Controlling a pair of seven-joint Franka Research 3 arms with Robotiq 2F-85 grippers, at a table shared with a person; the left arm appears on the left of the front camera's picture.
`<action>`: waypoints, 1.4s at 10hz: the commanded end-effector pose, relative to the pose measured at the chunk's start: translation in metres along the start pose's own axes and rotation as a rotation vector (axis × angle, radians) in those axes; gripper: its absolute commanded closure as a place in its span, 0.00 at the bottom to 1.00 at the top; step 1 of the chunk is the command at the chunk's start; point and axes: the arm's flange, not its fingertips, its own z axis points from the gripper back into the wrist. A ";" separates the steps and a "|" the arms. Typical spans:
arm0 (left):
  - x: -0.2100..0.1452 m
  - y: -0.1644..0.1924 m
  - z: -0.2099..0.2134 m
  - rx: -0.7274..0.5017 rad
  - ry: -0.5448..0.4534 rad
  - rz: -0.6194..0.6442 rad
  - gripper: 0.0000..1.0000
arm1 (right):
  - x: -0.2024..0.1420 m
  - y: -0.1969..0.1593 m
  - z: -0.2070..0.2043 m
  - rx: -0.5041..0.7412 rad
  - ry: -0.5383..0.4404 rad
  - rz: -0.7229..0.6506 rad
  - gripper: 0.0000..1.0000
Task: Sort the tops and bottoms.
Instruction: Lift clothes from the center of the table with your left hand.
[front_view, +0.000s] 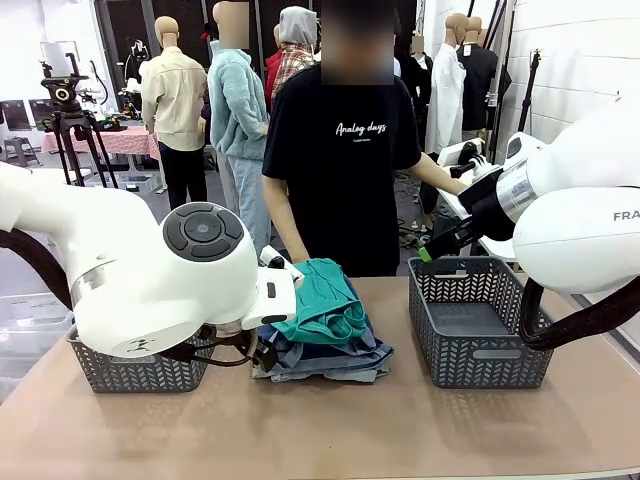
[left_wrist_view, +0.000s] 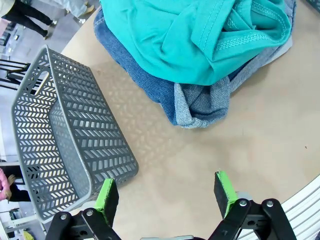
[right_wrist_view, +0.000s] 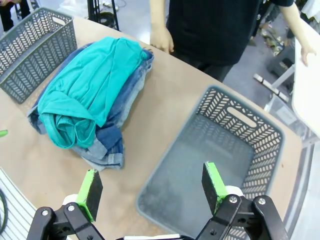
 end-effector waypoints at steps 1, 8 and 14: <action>0.000 0.002 0.000 0.000 0.005 -0.015 0.00 | 0.000 -0.001 0.000 0.007 -0.001 -0.004 0.00; 0.000 0.002 0.000 0.000 0.005 -0.015 0.00 | 0.000 -0.001 0.000 0.007 -0.001 -0.004 0.00; 0.000 0.002 0.000 0.000 0.005 -0.015 0.00 | -0.002 -0.002 0.002 0.008 0.016 -0.005 0.00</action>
